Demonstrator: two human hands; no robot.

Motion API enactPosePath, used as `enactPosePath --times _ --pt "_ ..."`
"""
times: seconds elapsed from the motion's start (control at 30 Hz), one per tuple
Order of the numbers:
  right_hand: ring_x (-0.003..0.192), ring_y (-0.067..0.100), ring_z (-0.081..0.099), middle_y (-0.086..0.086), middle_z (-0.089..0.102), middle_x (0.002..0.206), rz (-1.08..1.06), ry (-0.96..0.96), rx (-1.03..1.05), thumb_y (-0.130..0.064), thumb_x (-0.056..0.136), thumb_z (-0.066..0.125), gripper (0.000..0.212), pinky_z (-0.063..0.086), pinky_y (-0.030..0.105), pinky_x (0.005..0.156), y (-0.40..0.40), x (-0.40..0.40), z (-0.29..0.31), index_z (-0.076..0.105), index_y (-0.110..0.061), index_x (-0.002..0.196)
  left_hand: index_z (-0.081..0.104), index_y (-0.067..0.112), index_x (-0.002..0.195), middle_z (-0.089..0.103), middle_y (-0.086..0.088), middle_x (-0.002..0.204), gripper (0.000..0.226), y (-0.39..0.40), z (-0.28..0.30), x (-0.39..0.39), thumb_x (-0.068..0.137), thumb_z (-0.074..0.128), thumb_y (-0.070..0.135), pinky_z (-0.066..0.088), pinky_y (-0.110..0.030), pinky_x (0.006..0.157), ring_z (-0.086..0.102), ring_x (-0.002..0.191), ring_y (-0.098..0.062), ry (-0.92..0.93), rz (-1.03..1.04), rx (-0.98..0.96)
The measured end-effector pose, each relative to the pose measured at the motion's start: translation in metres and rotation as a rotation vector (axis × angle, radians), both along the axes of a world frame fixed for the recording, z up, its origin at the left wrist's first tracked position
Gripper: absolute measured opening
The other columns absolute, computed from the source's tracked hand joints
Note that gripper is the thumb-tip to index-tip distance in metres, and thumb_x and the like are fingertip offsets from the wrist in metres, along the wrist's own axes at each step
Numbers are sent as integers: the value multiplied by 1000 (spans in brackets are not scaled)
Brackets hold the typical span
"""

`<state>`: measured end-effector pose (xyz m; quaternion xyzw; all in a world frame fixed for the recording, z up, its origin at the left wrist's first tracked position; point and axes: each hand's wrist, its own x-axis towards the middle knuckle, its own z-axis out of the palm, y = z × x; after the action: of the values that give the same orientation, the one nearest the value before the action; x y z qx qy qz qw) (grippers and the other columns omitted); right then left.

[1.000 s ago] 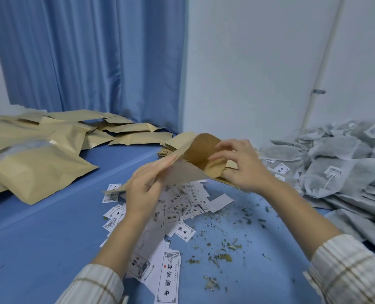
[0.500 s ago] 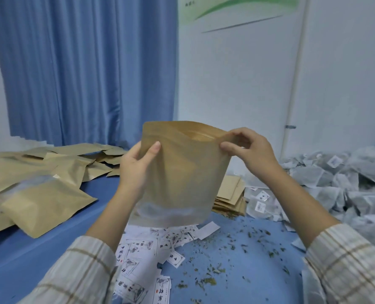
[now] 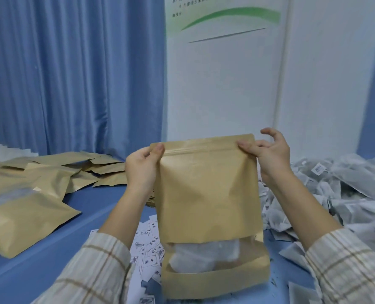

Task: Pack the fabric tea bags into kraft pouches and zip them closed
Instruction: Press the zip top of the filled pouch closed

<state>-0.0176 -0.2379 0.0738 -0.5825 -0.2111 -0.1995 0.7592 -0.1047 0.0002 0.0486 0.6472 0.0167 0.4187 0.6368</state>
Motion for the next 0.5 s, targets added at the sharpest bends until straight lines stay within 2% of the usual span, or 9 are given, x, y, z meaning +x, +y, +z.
enactPosePath --times 0.1,0.17,0.23,0.27,0.3,0.37,0.4,0.43,0.5 --pt "65 2 63 -10 67 61 -42 32 -25 -18 64 84 49 48 16 65 -9 6 -8 48 -31 94 57 -12 80 42 -7 73 48 -13 -4 4 90 60 35 27 -31 65 35 69 -19 11 -27 11" --pt "73 5 63 -12 67 65 -99 48 -68 -25 67 83 46 48 23 75 -13 10 -11 50 -32 98 58 -11 81 46 -6 67 48 -25 -9 7 88 63 36 28 -25 57 37 62 -16 32 -80 5" --pt "83 9 62 -14 66 71 -202 33 -216 -30 72 78 45 44 22 75 -12 9 -9 50 -30 108 63 -8 83 52 -7 67 43 -34 -16 10 84 67 34 30 -26 51 42 61 -17 65 -167 -42" --pt "92 12 59 -14 65 82 -298 -11 -348 -30 76 74 45 42 23 77 -10 10 -7 50 -28 115 65 -8 85 55 -9 71 41 -38 -19 12 83 68 32 33 -28 54 44 65 -19 73 -193 -59" --pt "105 15 54 -9 63 99 -437 -90 -502 -28 80 69 45 39 25 84 -6 9 -4 49 -24 120 66 -8 85 57 -11 73 38 -41 -21 14 82 69 30 36 -30 59 46 68 -19 71 -195 -70" --pt "122 23 43 4 53 125 -686 -397 -709 -20 86 59 37 29 31 101 9 0 4 55 -15 122 66 -8 83 57 -11 73 37 -47 -23 18 81 71 28 38 -33 67 47 69 -19 46 -149 -73" --pt "121 26 45 8 55 126 -698 -582 -740 -17 88 53 30 29 32 103 20 -6 8 61 -11 116 65 -9 82 57 -11 72 38 -51 -22 19 80 72 28 38 -33 67 47 69 -18 30 -128 -62" --pt "114 26 51 9 61 117 -674 -730 -797 -19 90 47 28 32 31 99 33 -14 11 66 -9 107 65 -8 81 58 -11 71 37 -55 -21 20 80 73 27 39 -32 67 48 68 -18 18 -119 -48" --pt "97 26 58 6 70 95 -651 -861 -1031 -32 95 32 45 34 29 86 54 -25 12 72 -13 89 68 -1 77 64 -11 71 26 -63 -18 19 80 72 24 42 -30 65 53 68 -16 5 -137 -26"
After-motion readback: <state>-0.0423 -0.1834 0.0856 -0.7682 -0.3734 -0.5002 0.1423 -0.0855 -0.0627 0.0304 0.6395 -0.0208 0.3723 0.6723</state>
